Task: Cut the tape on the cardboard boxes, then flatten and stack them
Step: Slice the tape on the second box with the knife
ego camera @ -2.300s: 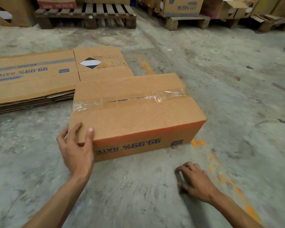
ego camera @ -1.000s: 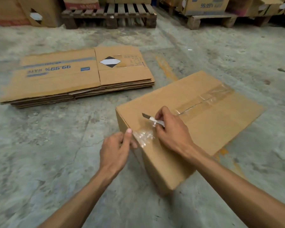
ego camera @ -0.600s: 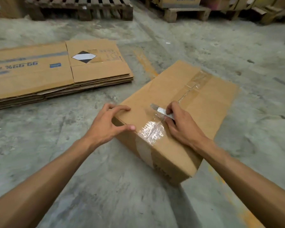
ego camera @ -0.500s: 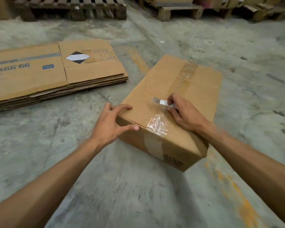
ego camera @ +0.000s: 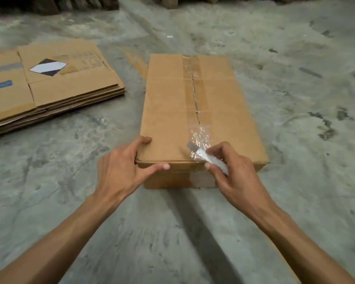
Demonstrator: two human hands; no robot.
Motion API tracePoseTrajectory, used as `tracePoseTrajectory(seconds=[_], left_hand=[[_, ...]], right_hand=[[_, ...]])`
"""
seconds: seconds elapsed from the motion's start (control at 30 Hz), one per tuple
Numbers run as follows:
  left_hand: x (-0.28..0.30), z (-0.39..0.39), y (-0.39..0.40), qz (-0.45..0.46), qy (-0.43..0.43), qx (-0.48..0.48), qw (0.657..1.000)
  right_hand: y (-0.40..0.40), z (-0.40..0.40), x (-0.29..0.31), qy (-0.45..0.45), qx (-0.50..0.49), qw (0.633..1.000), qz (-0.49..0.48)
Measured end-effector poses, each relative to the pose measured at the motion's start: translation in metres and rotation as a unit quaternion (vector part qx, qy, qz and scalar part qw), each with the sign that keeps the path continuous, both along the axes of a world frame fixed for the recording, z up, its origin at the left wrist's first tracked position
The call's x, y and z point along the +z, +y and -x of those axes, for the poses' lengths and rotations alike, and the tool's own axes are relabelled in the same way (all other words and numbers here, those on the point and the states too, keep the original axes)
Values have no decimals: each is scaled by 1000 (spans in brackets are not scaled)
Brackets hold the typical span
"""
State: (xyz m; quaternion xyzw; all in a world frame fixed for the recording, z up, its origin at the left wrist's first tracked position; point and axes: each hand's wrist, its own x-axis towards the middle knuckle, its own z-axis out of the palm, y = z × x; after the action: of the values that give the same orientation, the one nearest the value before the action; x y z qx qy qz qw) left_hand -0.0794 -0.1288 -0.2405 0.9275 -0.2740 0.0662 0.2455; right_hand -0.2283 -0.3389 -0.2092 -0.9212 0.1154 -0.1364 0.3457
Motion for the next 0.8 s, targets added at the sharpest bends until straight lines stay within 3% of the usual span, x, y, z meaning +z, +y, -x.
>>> tracePoseTrajectory(seconds=[0.1, 0.27, 0.8], left_hand=[[6, -9, -8, 19, -10, -37, 999], [-2, -23, -22, -4, 99, -195, 976], [6, -22, -23, -61, 79, -165, 981]], right_hand=[[6, 13, -3, 20, 9, 1000, 7], [13, 22, -8, 11, -2, 1000, 2], [15, 27, 5, 40, -6, 999, 35]])
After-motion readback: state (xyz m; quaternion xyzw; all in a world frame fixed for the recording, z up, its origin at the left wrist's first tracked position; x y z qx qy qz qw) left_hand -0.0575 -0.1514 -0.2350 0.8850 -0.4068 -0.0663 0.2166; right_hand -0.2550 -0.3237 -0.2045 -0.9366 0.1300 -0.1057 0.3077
